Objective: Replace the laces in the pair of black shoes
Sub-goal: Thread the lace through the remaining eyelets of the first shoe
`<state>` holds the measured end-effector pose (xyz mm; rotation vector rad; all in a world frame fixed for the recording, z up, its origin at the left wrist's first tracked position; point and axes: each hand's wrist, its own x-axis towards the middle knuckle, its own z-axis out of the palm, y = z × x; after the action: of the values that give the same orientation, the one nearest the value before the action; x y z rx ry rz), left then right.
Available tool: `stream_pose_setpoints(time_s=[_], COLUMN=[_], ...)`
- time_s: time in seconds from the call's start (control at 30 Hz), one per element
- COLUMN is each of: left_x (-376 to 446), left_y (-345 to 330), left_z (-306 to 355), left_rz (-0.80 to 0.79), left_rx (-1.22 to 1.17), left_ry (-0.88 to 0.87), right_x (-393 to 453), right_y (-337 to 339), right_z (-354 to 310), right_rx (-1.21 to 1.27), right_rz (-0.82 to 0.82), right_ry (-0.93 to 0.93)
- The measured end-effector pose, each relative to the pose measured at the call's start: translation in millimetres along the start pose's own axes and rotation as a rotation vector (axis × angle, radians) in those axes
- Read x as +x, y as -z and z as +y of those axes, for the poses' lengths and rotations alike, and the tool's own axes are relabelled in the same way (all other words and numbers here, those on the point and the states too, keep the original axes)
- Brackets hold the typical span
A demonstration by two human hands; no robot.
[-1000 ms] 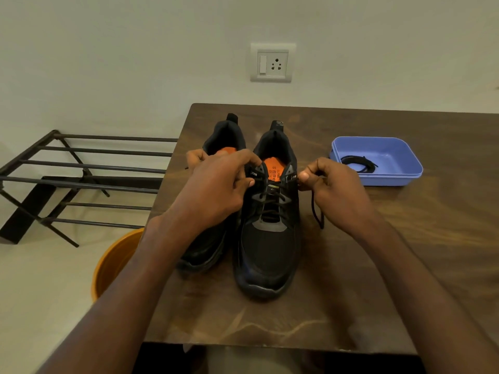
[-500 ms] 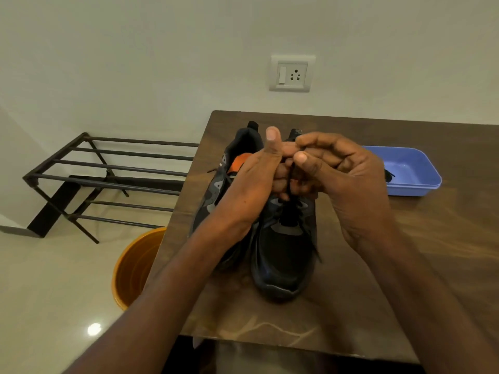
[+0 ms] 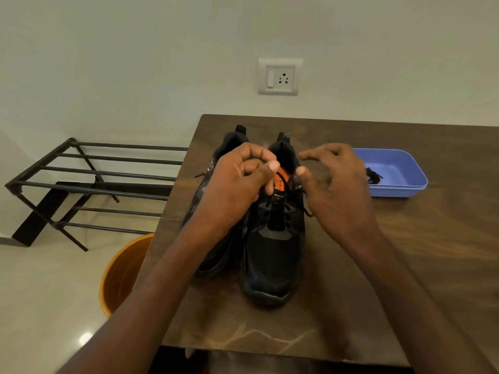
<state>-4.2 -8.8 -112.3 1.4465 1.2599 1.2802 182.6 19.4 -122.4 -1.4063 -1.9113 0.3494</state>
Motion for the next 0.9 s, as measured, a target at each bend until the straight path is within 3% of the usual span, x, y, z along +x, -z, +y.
stream_pose_setpoints(time_s=[0.07,0.13,0.27,0.47,0.57,0.63,0.73,0.9], left_x=[-0.2,0.5,4.3,7.4,8.0,10.9,15.4,20.8], left_y=[-6.0,-7.3,-4.3,-7.0,-6.6,-4.0,1.1,8.3], left_z=[-2.3,-5.6,-14.9,-16.0,-17.9,-21.5,-23.8,-31.8], left_rz=[0.018,0.062,0.107,0.08,0.125,0.141,0.093,-0.007], left_rx=[0.001,0.005,0.025,0.088,0.292,0.57,0.973,0.909], left_ry=[-0.047,-0.077,-0.119,-0.188,-0.308,-0.379,-0.316,-0.275], right_x=[-2.5,-2.4,-1.9,-2.9,-3.7,-3.4,0.6,3.1], right_y=[-4.8,-7.0,-10.9,-20.8,-24.8,-26.6,-28.3,-33.9], right_z=[-11.2,-13.9,-6.6,-9.4,-6.4,-3.2,-0.6,-0.7], right_rx=[0.256,0.4,0.43,0.413,0.407,0.437,0.499,0.295], right_rz=[-0.089,-0.1,0.024,0.025,0.119,0.148,0.16,0.117], right_ry=[0.084,0.024,-0.071,0.085,0.02,-0.052,-0.124,-0.051])
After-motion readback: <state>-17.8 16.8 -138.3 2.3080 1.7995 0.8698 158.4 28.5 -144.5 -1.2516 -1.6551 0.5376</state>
